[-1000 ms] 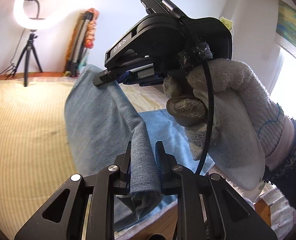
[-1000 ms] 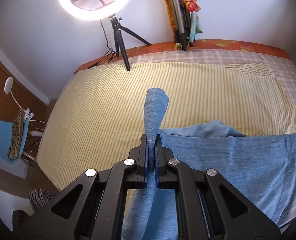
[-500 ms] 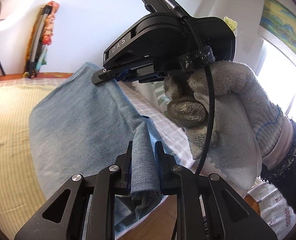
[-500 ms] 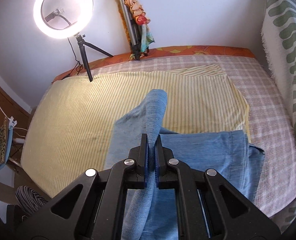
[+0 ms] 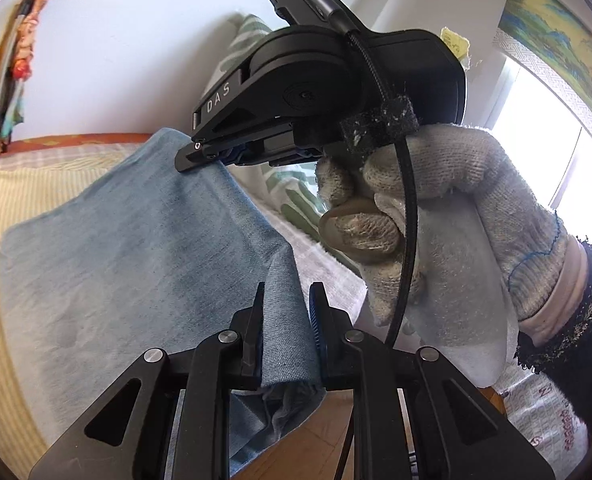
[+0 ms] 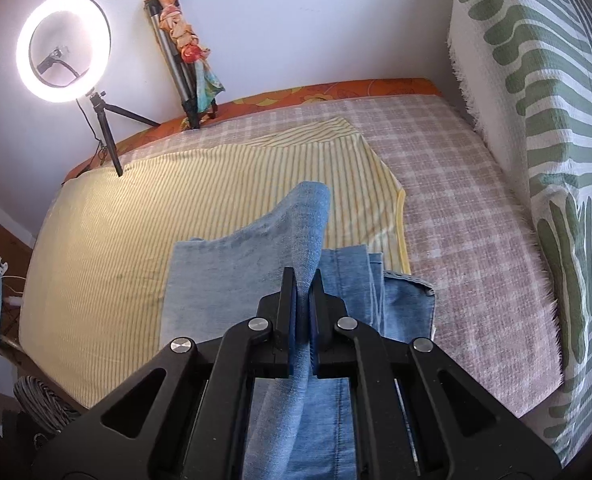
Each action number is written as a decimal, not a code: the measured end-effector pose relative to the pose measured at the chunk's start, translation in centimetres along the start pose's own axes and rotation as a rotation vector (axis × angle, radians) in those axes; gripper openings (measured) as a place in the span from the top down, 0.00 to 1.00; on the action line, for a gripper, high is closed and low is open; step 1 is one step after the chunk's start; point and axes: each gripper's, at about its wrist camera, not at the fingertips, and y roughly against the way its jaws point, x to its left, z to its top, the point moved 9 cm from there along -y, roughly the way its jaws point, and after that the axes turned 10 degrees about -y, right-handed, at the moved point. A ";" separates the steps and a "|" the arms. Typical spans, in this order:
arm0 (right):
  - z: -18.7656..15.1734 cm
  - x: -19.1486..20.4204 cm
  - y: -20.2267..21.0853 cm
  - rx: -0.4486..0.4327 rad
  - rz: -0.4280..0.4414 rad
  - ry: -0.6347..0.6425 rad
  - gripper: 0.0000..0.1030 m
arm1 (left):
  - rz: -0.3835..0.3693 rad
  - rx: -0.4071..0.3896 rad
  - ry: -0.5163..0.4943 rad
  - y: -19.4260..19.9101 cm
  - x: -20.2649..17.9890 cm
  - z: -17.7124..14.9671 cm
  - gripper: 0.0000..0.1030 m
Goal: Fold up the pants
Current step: 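Lift the jeans edge with both tools and fold it over the stack, then open both tools and release the folded jeans, then grasp the jeans edge with both tools and lift it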
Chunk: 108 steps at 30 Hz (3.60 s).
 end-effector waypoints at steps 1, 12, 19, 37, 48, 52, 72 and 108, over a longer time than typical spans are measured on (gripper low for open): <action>0.0 -0.7 -0.1 0.002 -0.002 -0.007 0.95 | -0.007 0.009 -0.003 -0.6 -0.1 0.0 0.84; -1.3 -7.1 -3.1 0.039 -0.002 -0.084 0.95 | -0.033 0.088 -0.037 -5.9 -0.2 -0.5 0.84; -1.7 -8.6 -5.4 0.067 0.013 -0.096 0.95 | -0.022 0.119 -0.031 -7.8 0.8 -0.9 0.84; -1.7 -11.2 -5.5 0.044 -0.049 -0.102 0.88 | -0.050 0.228 -0.114 -10.7 -2.6 -3.6 0.75; -3.0 -11.7 -2.6 0.017 0.051 -0.137 0.38 | -0.093 0.258 -0.146 -7.6 -2.6 -3.1 0.71; -4.6 -11.4 -2.8 0.034 0.091 -0.125 0.34 | -0.062 0.239 -0.127 -5.1 -0.7 -2.2 0.71; -7.1 -11.1 -6.7 0.105 0.225 -0.174 0.31 | 0.157 0.255 0.279 1.5 17.0 -3.5 0.52; -5.7 -6.5 -3.6 0.007 0.037 0.027 0.91 | 0.233 0.205 0.164 -1.3 15.4 -1.8 0.83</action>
